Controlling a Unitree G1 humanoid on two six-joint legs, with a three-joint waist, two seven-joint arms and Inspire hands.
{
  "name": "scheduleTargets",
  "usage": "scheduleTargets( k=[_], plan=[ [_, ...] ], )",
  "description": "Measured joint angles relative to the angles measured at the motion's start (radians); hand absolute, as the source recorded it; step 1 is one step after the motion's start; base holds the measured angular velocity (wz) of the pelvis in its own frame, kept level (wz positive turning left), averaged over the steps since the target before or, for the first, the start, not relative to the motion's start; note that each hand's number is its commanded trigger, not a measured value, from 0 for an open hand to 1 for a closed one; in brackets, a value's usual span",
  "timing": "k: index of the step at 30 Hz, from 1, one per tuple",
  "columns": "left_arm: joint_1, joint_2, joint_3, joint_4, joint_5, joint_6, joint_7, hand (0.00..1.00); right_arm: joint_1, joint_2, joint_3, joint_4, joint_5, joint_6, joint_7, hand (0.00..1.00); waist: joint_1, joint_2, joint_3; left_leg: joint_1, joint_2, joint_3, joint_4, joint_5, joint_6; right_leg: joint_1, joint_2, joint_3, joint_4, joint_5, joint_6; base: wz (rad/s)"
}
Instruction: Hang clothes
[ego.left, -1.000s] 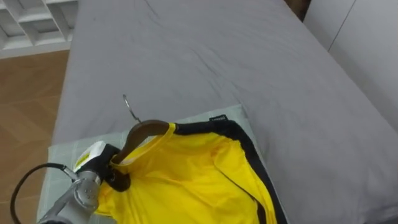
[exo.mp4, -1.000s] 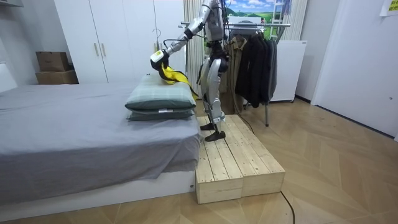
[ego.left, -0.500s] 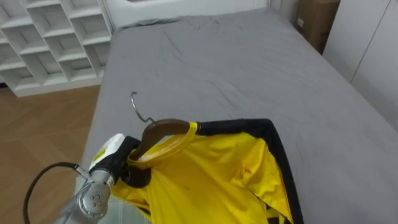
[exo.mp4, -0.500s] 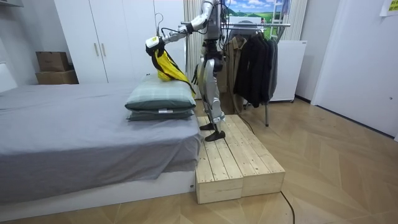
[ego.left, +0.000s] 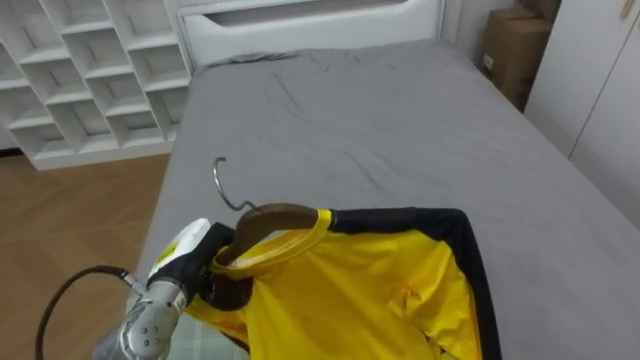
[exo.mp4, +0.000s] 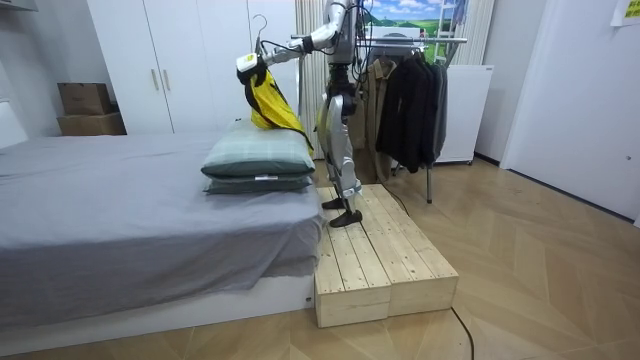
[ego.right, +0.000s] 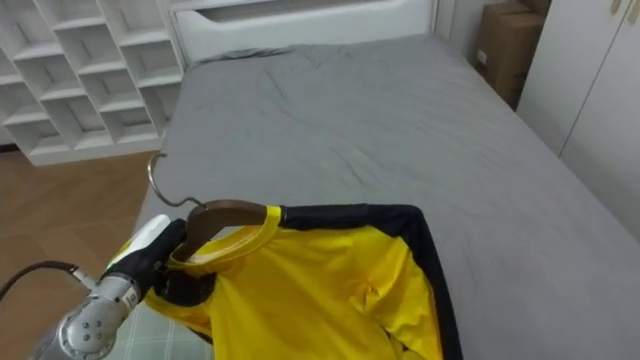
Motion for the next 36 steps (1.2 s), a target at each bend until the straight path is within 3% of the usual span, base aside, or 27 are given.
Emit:
scheduleTargets(
  k=[3,8,11,15,17,19,21,26,36],
  plan=[
    [0.002,0.018,0.0,0.005,-0.05,0.001,-0.015,1.0,0.004,-0.006,-0.002,-0.001,-0.072,0.006,-0.044,0.0,-0.001,-0.007,-0.0023,-0.002,-0.003,0.0,0.002,0.0,0.0,0.002,0.001,0.002,-0.01,-0.002,0.0,0.0],
    [0.044,0.035,0.004,0.007,-0.105,0.035,-0.018,1.0,0.001,-0.017,-0.059,-0.012,-0.232,0.022,-0.128,0.0,0.001,-0.007,-0.0046,0.002,-0.004,0.003,0.001,0.0,0.0,0.001,-0.001,0.004,0.002,0.0,0.001,0.0],
    [0.046,0.036,0.028,0.026,-0.104,0.041,-0.018,1.0,-0.001,-0.052,-0.06,-0.05,-0.33,0.028,-0.165,0.0,0.002,-0.011,-0.0049,0.009,-0.004,0.002,0.001,0.0,0.0,0.004,-0.002,0.004,0.008,0.0,0.0,0.0],
    [0.051,0.039,0.069,0.044,-0.103,0.051,-0.02,1.0,0.0,-0.096,-0.14,-0.138,-0.459,0.029,-0.209,0.0,0.002,-0.031,-0.0021,0.008,-0.004,0.002,0.0,0.0,0.0,0.004,-0.001,0.007,0.007,-0.001,0.001,-0.01],
    [0.051,0.043,0.094,0.043,-0.104,0.061,-0.02,1.0,-0.003,-0.115,-0.156,-0.211,-0.513,0.027,-0.236,0.0,0.001,-0.041,-0.0063,0.008,-0.003,0.002,0.0,0.0,0.0,0.002,0.001,0.01,0.004,-0.001,0.0,-0.04],
    [0.051,0.043,0.108,0.043,-0.103,0.064,-0.02,1.0,-0.01,-0.126,-0.18,-0.29,-0.563,0.029,-0.271,0.0,0.002,-0.066,-0.0126,0.008,-0.002,-0.001,0.001,0.0,0.0,0.004,0.002,0.007,0.005,0.001,-0.002,0.03],
    [0.051,0.043,0.108,0.04,-0.101,0.072,-0.02,1.0,-0.01,-0.129,-0.181,-0.375,-0.605,0.028,-0.296,0.0,0.002,-0.072,-0.0163,0.006,-0.003,-0.003,0.001,0.0,0.0,0.003,0.001,0.005,0.005,0.002,-0.003,0.02],
    [0.06,0.049,0.109,-0.036,-0.093,0.078,-0.02,1.0,-0.025,-0.133,-0.177,-0.561,-0.771,0.027,-0.351,0.0,0.027,-0.066,-0.0161,0.009,-0.003,0.002,-0.001,0.0,0.0,0.001,0.0,0.023,0.004,0.005,0.002,-0.07],
    [0.088,0.055,0.111,-0.052,-0.085,0.075,-0.02,1.0,-0.03,-0.132,-0.166,-0.904,-0.992,-0.002,-0.416,0.0,0.039,-0.035,-0.0095,0.025,-0.002,0.004,-0.014,0.0,0.0,0.004,0.0,0.033,0.006,0.006,0.004,-0.04]
  ],
)
